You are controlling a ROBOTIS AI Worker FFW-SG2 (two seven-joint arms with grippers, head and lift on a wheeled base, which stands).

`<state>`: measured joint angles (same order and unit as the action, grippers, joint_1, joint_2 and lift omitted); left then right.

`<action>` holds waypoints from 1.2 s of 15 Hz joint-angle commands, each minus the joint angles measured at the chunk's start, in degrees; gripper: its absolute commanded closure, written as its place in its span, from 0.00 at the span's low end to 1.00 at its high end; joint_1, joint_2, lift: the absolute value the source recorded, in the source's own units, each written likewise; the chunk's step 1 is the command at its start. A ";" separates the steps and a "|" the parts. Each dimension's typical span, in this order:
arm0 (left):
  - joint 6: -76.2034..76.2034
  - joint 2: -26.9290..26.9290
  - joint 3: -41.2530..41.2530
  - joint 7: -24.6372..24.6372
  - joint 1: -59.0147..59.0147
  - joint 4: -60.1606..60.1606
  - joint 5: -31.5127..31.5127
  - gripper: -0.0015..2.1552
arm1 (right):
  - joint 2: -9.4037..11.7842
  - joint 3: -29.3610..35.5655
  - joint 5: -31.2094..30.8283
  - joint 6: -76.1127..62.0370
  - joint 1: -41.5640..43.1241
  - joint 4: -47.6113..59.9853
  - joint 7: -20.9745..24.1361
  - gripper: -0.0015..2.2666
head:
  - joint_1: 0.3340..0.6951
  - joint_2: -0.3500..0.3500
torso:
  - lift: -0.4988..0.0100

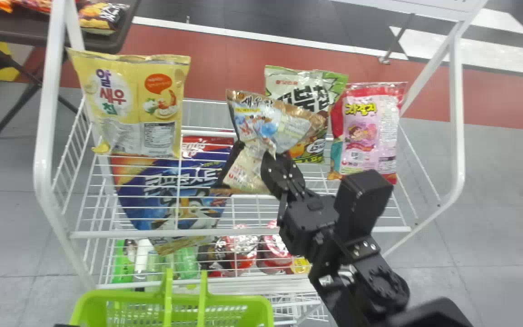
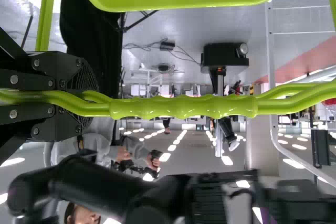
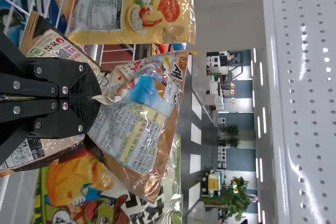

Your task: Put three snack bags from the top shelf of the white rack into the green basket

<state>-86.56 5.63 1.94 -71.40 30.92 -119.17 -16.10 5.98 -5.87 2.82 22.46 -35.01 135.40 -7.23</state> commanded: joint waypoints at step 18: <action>1.34 -0.88 0.26 1.00 1.34 -1.32 -0.51 1.00 | 5.09 -2.65 11.24 26.01 -16.31 1.36 -11.85 0.87 | 1.00 0.00 | 0.98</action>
<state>-85.24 4.74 1.96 -70.41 31.92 -120.32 -16.64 11.05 -7.24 14.36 52.20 -51.93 138.13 -19.11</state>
